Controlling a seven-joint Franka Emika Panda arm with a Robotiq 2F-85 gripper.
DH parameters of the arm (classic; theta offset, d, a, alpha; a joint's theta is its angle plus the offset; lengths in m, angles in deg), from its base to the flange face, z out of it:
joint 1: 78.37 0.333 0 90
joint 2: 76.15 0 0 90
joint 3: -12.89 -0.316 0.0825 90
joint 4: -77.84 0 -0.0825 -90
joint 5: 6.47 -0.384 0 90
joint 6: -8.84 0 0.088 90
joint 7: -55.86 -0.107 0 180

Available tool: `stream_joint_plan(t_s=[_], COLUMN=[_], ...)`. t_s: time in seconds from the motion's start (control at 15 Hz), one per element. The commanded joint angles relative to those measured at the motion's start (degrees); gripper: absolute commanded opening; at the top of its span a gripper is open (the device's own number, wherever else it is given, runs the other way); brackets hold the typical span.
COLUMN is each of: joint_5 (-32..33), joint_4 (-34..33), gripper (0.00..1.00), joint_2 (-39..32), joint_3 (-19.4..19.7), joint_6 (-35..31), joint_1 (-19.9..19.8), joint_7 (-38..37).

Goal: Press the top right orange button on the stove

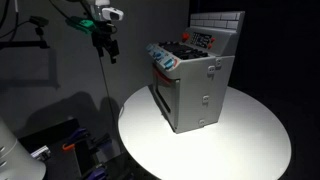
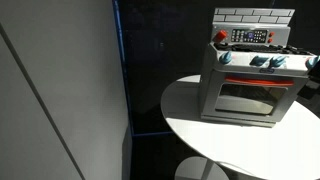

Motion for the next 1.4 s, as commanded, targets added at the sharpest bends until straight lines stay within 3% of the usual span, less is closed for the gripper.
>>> stream_joint_plan(t_s=[0.0,0.8,1.33], joint_5=[-0.3,-0.7,1.1], joint_4=[-0.1,-0.8,-3.6], gripper=[1.00,1.00,1.00], joint_2=[0.0,0.4,1.0], joint_3=[-0.5,0.0,0.5], joint_6=[0.2,0.1,-0.5], joint_1=[-0.6,-1.0,-4.6], joint_7=[0.2,0.1,-2.3])
